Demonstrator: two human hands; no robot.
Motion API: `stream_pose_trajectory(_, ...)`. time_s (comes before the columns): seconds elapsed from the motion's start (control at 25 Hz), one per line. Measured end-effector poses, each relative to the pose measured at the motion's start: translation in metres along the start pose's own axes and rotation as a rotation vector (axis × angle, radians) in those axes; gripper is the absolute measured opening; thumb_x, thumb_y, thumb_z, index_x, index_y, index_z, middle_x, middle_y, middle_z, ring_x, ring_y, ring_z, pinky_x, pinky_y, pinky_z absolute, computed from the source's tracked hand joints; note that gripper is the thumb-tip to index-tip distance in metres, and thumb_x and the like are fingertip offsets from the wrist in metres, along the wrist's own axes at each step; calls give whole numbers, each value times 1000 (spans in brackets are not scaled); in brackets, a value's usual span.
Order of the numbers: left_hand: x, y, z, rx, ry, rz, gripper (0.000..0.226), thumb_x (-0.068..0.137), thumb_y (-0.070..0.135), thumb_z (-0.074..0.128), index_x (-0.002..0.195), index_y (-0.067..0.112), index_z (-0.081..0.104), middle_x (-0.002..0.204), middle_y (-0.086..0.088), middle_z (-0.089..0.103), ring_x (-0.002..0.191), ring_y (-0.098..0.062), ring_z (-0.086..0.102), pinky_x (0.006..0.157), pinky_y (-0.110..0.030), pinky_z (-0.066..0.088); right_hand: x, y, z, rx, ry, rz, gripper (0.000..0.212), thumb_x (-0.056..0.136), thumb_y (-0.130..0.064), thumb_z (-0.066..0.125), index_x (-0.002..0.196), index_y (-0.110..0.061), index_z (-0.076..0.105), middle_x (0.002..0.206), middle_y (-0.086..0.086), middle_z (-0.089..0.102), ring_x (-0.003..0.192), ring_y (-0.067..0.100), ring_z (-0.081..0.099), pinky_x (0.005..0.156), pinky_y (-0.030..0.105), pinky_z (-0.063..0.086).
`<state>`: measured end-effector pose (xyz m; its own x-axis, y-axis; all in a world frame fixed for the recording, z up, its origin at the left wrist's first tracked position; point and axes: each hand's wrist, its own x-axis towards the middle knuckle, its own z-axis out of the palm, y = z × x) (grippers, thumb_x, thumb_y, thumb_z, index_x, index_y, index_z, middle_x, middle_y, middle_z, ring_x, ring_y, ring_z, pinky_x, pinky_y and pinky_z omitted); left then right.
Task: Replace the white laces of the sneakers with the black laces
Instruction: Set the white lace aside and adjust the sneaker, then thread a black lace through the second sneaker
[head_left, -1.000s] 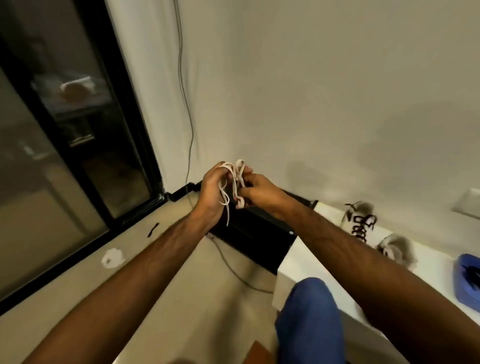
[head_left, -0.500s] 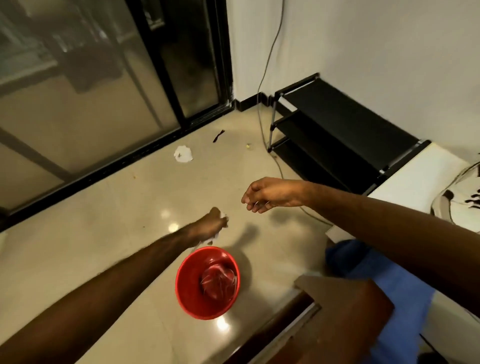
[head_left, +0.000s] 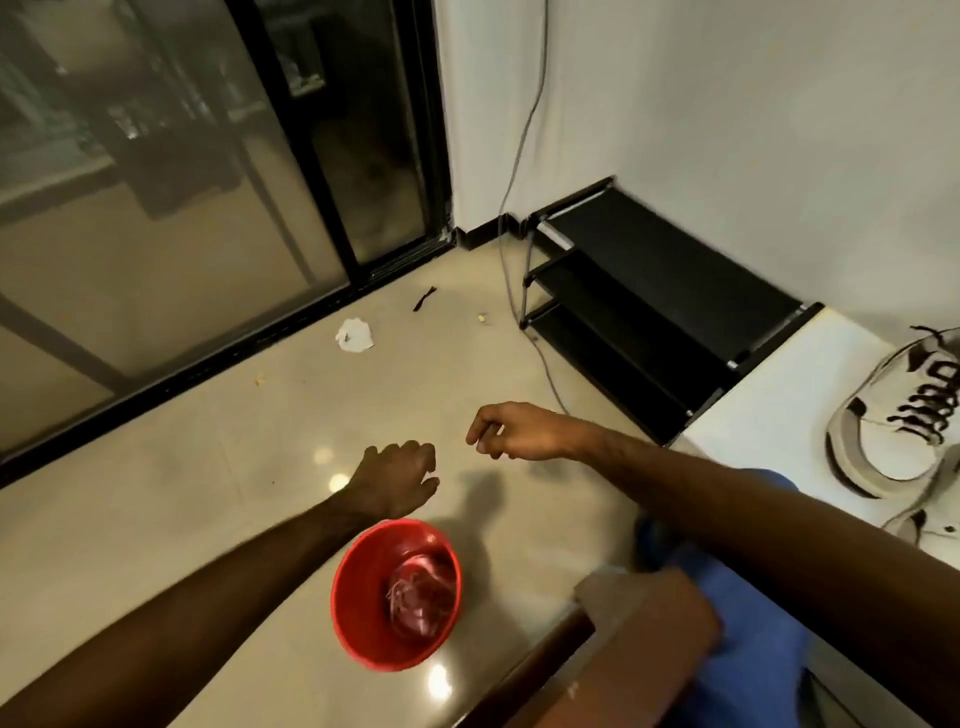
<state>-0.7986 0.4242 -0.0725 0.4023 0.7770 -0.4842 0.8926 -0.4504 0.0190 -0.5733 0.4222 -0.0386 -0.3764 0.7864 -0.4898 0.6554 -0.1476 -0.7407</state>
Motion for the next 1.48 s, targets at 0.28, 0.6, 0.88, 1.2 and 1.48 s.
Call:
stream_pose_trajectory(0.28,79,189,-126,125,341,403,30,100,42,45,124,27,51,128,4,54,118,-21,53,97,-42,38,-140,90,-116,-374,518,69,23,96,-19,54,117,-21,62,116,-1,61,100,16,59,86,35,52)
stream_pose_trajectory(0.6,101,490,-155,200,402,901,28,100,37,46,125,25,52,127,3,54,117,-23,53,96,-43,37,-368,278,-145,-38,994,438,24,94,-13,52,110,-18,68,109,-2,69,100,18,65,81,30,49)
stream_pose_trajectory(0.88,114,619,-76,131,396,1056,40,96,33,58,130,14,52,133,-5,53,120,-32,54,88,-47,44,-481,415,-120,-1,1217,726,21,98,-10,51,112,-13,67,111,3,67,97,21,63,84,39,53)
stream_pose_trajectory(1.2,148,631,-30,27,597,1102,48,93,48,40,124,16,58,130,-1,59,110,-25,55,84,-44,47,-509,522,-143,-205,1171,1033,21,94,-15,60,114,-9,61,112,10,59,105,30,54,83,36,45)
stream_pose_trajectory(1.48,152,634,-19,-32,662,1095,46,93,46,44,125,15,58,130,-2,59,109,-25,55,85,-43,44,-478,540,-151,-326,1125,1259,21,101,-20,53,117,-9,62,118,12,65,107,29,62,87,37,52)
